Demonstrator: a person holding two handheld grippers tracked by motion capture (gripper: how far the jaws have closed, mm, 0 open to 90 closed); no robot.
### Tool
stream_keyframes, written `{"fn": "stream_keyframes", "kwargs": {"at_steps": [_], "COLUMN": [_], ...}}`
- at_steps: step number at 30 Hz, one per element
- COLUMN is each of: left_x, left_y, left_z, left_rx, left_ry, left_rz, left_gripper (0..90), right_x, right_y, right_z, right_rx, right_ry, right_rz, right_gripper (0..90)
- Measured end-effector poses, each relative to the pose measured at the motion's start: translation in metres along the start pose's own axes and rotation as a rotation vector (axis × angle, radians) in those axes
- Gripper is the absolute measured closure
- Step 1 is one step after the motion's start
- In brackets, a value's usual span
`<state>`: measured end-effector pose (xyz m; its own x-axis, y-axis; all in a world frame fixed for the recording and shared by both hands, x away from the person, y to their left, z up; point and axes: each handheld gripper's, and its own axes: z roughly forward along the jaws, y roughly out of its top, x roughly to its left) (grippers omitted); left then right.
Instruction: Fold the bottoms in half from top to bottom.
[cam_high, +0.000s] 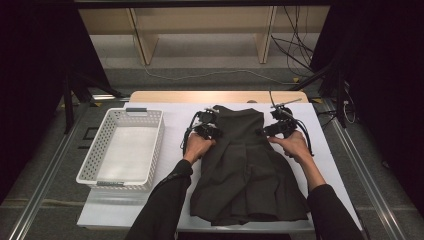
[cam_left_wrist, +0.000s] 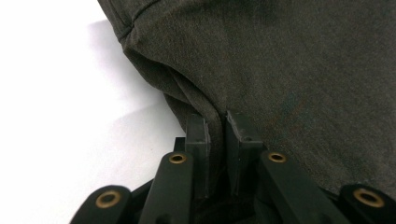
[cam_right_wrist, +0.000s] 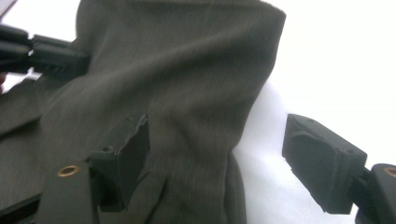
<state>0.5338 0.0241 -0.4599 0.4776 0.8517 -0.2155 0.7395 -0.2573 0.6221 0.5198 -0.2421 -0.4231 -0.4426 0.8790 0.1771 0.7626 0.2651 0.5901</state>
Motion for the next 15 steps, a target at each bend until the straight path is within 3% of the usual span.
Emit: {"fn": "stream_keyframes", "kwargs": {"at_steps": [5, 8, 15], "left_x": [0.000, 0.000, 0.001], "left_y": [0.000, 0.000, 0.000], "left_z": [-0.002, -0.003, -0.003], "left_rx": [-0.011, -0.015, -0.018], "left_ry": [0.000, -0.006, -0.009], "left_rz": [0.004, 0.004, 0.001], "left_gripper": [79.8, 79.8, 79.9], "right_x": [0.000, -0.001, -0.004], "right_y": [0.010, 0.009, 0.009], "right_z": [0.014, 0.027, 0.045], "right_rx": [0.032, 0.091, 0.164], "right_ry": [-0.006, -0.040, -0.036], "right_rz": [0.025, 0.026, 0.044], "right_gripper": [24.3, 24.8, 25.7]}}
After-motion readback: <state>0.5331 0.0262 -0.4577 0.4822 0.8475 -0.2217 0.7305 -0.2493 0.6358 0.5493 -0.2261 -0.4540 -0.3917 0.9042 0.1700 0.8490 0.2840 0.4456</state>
